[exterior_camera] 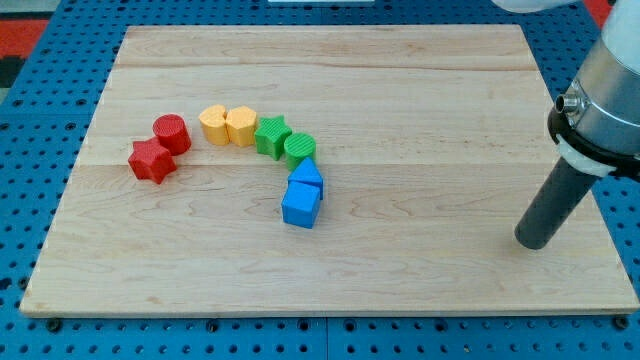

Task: Separate the blue blocks from the green blocks

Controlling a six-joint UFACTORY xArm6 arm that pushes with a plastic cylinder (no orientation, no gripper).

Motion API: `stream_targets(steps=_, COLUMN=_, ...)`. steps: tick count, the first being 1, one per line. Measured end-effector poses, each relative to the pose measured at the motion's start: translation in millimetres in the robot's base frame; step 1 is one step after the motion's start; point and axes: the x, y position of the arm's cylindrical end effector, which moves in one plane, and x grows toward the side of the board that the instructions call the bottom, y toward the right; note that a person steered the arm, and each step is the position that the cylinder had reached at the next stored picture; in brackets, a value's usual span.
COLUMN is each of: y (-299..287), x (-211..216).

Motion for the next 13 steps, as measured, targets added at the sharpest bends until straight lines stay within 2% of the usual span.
stream_targets(steps=10, y=-4, x=0)
stream_targets(steps=13, y=-71, x=0)
